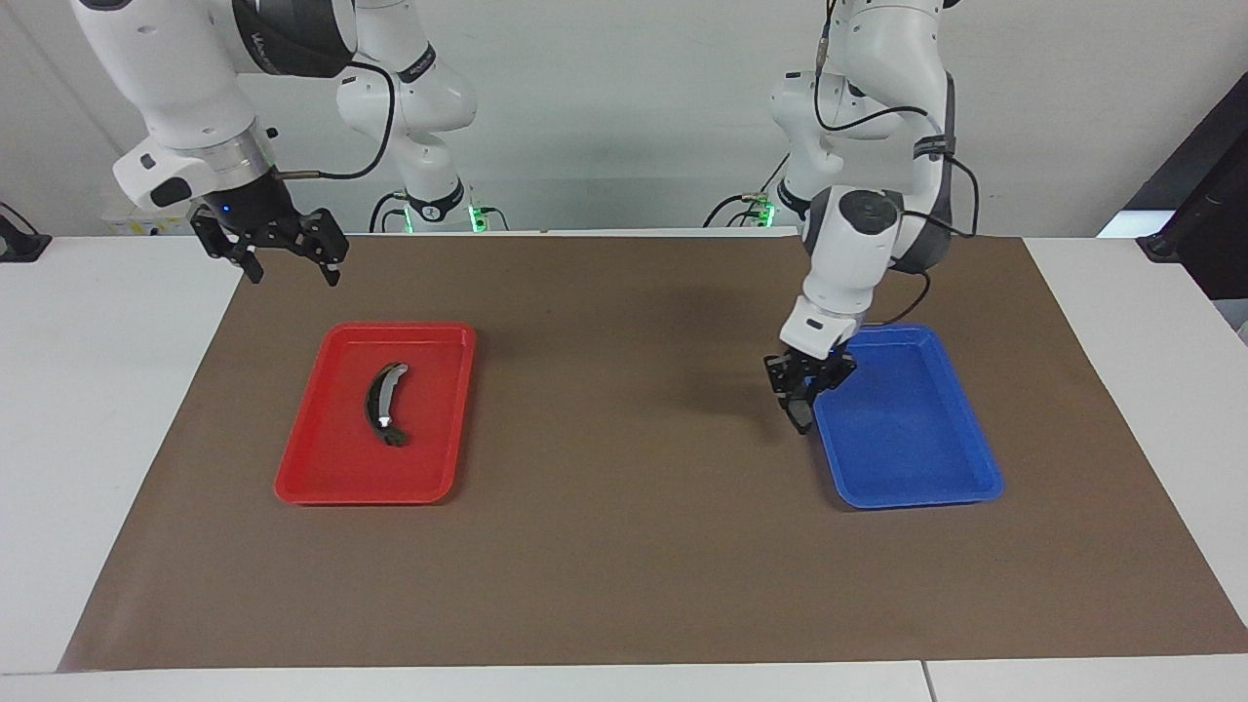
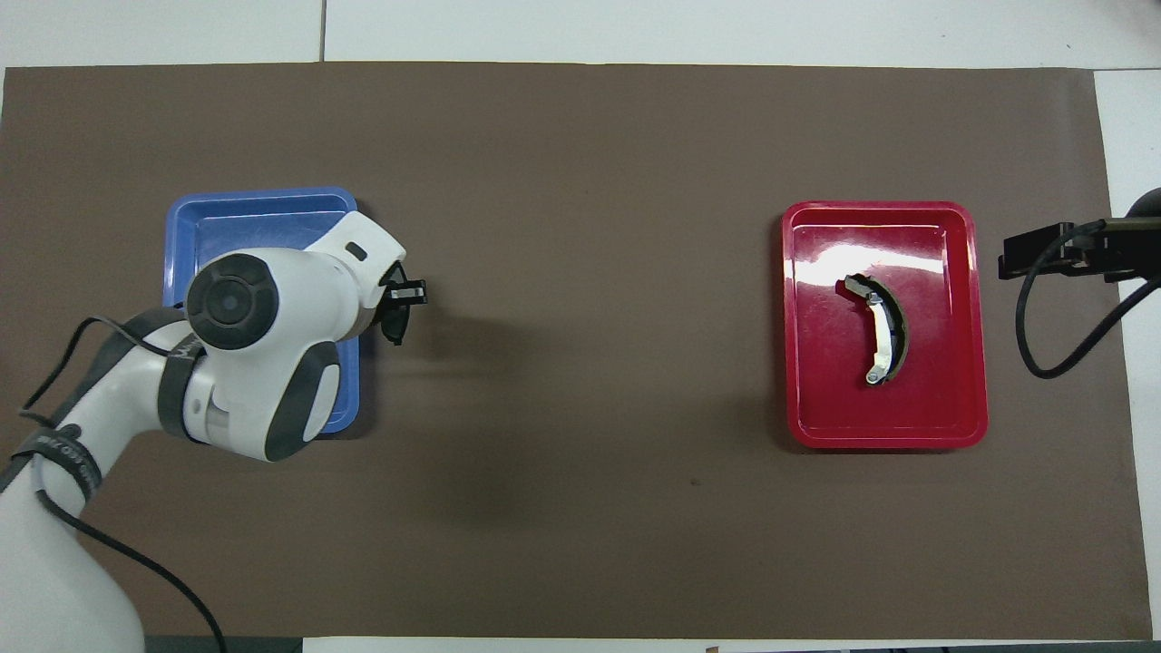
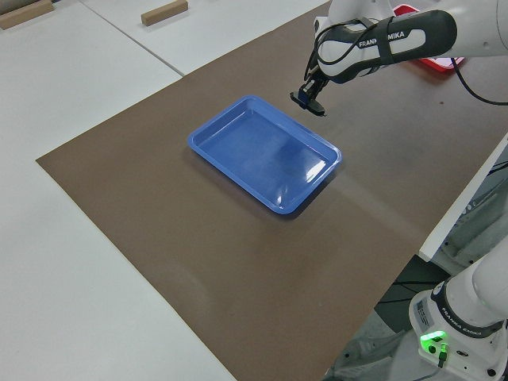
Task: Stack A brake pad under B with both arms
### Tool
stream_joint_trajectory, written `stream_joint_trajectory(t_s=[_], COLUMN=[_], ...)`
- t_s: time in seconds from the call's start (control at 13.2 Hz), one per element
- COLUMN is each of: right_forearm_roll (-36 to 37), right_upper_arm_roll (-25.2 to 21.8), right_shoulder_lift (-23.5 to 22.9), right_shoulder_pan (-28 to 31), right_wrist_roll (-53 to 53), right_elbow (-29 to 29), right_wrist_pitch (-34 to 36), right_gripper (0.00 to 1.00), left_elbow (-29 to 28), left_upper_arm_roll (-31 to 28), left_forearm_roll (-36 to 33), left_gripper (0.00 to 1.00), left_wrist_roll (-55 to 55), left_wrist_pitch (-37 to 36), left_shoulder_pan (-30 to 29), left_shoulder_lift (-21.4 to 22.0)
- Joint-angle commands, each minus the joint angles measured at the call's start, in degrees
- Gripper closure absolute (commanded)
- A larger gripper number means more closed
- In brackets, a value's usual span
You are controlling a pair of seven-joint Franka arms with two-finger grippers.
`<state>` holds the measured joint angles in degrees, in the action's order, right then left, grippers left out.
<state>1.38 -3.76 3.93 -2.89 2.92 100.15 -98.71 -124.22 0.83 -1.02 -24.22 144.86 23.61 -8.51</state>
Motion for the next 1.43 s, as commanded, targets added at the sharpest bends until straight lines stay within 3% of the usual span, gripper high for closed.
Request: stream_joint_trajectory(t_s=[0.0,0.23,0.53,0.6,0.68,0.75,0.98,1.13,1.36], right_forearm_roll=[-0.3,-0.5,-1.5,-1.5,-1.5,-1.5,-3.1,-3.8,-3.8], right_upper_arm_roll=[0.1,0.1,0.2,0.2,0.2,0.2,0.2,0.2,0.1], right_shoulder_lift=[3.6,-2.1,-4.9,-5.8,-7.3,-9.4,-13.7,-14.2,-13.8], right_shoulder_pan=[-0.1,-0.1,-0.2,-0.2,-0.2,0.1,0.4,0.5,1.1], right_wrist_roll=[0.2,0.1,-0.5,-0.7,-1.3,-3.0,-5.1,-5.2,-7.0], right_elbow=[11.3,13.6,23.9,25.6,26.3,26.4,26.4,26.4,27.7], right_wrist_pitch=[-8.2,-12.6,-27.8,-31.2,-33.4,-35.0,-36.4,-37.4,-37.2], right_gripper=[0.0,0.0,0.0,0.0,0.0,0.0,0.0,0.0,0.0], left_elbow=[4.3,7.3,9.3,9.4,9.4,9.4,8.4,7.2,6.9], left_upper_arm_roll=[-0.9,-1.0,-0.7,-0.7,-0.7,-0.7,-0.9,-0.9,-1.1], left_forearm_roll=[0.5,0.5,0.6,0.7,0.7,0.7,0.7,0.7,0.7], left_gripper=[0.97,0.95,0.83,0.58,0.05,0.0,0.0,0.0,0.0], left_wrist_roll=[-4.0,-9.1,-10.3,-13.5,-15.8,-16.0,-16.2,-15.4,-9.0], left_wrist_pitch=[2.7,3.1,3.3,3.6,4.8,4.7,2.8,-2.1,-15.2], left_shoulder_pan=[6.9,13.5,17.5,17.5,17.4,17.2,15.6,12.8,6.8], left_shoulder_lift=[-6.3,-10.6,-12.8,-12.9,-13.0,-13.1,-9.5,-5.8,0.2])
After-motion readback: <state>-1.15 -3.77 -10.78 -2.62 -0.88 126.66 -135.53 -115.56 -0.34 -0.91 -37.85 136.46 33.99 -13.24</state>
